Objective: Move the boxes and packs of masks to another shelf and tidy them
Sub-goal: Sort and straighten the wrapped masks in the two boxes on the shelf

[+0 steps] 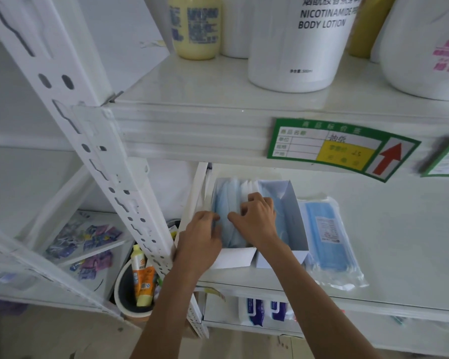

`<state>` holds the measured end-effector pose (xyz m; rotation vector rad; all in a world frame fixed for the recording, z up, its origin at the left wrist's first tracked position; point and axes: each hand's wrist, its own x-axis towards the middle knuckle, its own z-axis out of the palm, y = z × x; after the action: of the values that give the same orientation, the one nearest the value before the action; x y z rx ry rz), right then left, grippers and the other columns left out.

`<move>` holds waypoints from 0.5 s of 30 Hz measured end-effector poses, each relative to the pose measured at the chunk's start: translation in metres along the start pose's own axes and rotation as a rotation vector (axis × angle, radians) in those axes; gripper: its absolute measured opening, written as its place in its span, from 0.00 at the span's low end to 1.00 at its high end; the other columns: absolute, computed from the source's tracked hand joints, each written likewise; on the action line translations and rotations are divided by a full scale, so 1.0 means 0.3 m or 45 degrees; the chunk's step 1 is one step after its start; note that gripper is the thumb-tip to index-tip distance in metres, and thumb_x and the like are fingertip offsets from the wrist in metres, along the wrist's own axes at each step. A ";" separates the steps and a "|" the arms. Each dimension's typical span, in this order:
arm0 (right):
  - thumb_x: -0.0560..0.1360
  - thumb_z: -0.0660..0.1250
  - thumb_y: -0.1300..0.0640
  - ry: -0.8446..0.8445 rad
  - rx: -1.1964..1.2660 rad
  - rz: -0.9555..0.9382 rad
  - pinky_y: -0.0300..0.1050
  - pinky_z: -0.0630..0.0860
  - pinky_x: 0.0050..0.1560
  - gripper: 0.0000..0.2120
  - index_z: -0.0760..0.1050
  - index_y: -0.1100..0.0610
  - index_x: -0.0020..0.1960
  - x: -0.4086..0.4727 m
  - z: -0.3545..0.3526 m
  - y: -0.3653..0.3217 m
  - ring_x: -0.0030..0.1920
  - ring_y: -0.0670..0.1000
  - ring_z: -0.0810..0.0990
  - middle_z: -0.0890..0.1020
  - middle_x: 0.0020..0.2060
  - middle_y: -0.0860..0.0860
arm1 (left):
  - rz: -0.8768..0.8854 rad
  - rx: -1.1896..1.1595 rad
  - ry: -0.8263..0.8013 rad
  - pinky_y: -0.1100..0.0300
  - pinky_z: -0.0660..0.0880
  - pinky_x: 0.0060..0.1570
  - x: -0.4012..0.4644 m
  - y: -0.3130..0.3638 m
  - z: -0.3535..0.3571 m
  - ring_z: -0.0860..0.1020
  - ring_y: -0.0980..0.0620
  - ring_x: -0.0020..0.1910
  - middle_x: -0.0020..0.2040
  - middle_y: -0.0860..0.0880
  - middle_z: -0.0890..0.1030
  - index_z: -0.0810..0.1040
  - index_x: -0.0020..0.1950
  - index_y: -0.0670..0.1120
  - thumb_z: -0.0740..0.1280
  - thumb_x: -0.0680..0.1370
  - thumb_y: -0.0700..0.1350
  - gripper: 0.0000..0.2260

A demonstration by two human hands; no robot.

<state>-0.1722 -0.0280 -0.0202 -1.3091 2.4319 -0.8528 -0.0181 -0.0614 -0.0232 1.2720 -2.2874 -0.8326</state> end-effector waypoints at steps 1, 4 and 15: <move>0.69 0.72 0.50 0.020 0.011 -0.010 0.50 0.69 0.57 0.16 0.70 0.53 0.28 -0.004 -0.003 -0.005 0.59 0.54 0.69 0.75 0.55 0.48 | -0.008 -0.044 0.015 0.53 0.75 0.62 -0.001 -0.002 -0.003 0.78 0.49 0.62 0.67 0.48 0.78 0.77 0.67 0.47 0.62 0.82 0.39 0.14; 0.65 0.71 0.51 0.061 -0.009 -0.050 0.51 0.73 0.55 0.15 0.69 0.54 0.25 -0.015 -0.011 -0.024 0.57 0.57 0.74 0.77 0.63 0.50 | -0.076 -0.130 0.088 0.64 0.73 0.47 -0.005 -0.005 -0.014 0.79 0.50 0.55 0.63 0.48 0.81 0.75 0.65 0.49 0.64 0.81 0.37 0.14; 0.63 0.72 0.51 0.251 0.603 0.108 0.42 0.80 0.41 0.13 0.77 0.61 0.37 -0.009 -0.139 -0.010 0.41 0.48 0.81 0.85 0.43 0.49 | -0.190 -0.289 0.170 0.66 0.71 0.36 0.011 -0.034 0.008 0.79 0.55 0.46 0.59 0.51 0.80 0.71 0.59 0.54 0.63 0.82 0.39 0.11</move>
<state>-0.1883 -0.0115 0.0146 -0.9769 2.2014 -1.4787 -0.0150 -0.0678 -0.0316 1.3619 -1.9517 -0.9945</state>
